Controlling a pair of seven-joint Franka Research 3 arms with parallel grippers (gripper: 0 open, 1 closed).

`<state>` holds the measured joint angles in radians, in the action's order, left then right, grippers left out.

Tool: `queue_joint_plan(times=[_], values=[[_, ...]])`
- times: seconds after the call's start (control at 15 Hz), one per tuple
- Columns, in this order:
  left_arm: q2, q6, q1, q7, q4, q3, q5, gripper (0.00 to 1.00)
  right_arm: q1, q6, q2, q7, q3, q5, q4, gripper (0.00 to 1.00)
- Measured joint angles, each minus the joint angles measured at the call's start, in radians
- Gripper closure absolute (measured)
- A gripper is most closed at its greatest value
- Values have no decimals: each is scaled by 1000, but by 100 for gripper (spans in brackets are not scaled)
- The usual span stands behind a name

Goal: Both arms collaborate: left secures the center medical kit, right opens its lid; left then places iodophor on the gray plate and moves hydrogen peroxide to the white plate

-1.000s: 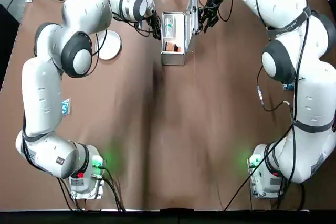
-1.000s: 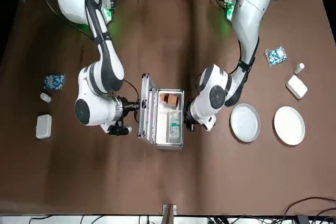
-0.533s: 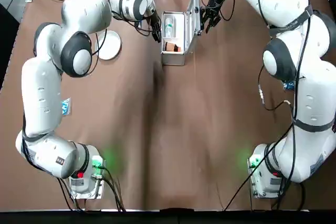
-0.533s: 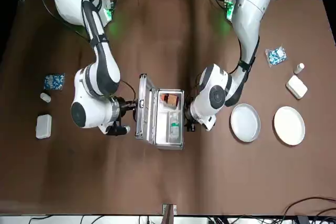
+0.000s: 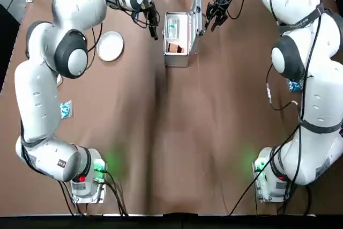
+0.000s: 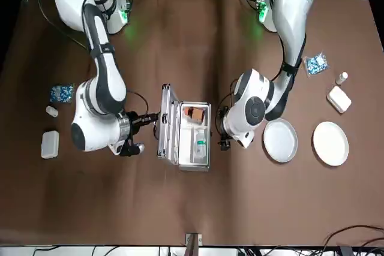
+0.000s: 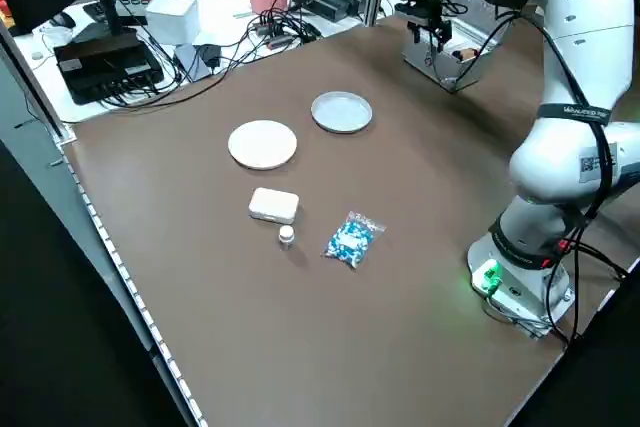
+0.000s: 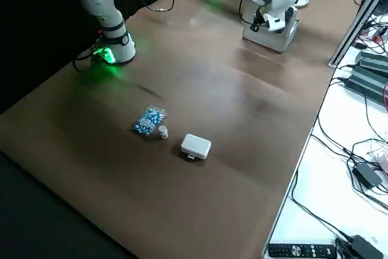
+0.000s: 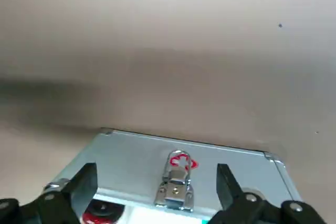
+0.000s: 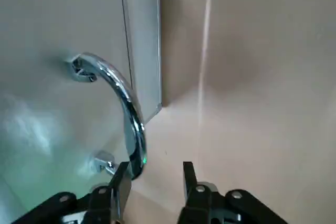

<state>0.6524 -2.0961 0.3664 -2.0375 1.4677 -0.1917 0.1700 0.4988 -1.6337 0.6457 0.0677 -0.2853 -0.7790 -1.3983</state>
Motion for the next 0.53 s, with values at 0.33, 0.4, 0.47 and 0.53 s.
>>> queue_joint_plan(times=[0.33,0.4,0.47,0.53], values=[[-35,83,9,-11,-44,-1,0,0,-12,18,0,12,0,-5,1,52],[-36,91,14,-15,-51,-3,0,0,-15,22,-1,13,0,-5,1,52],[-36,95,18,-32,-54,-4,0,0,-21,34,-3,15,0,-7,3,52],[-36,96,22,-59,-54,-5,0,0,-27,49,-5,16,0,-11,8,52]])
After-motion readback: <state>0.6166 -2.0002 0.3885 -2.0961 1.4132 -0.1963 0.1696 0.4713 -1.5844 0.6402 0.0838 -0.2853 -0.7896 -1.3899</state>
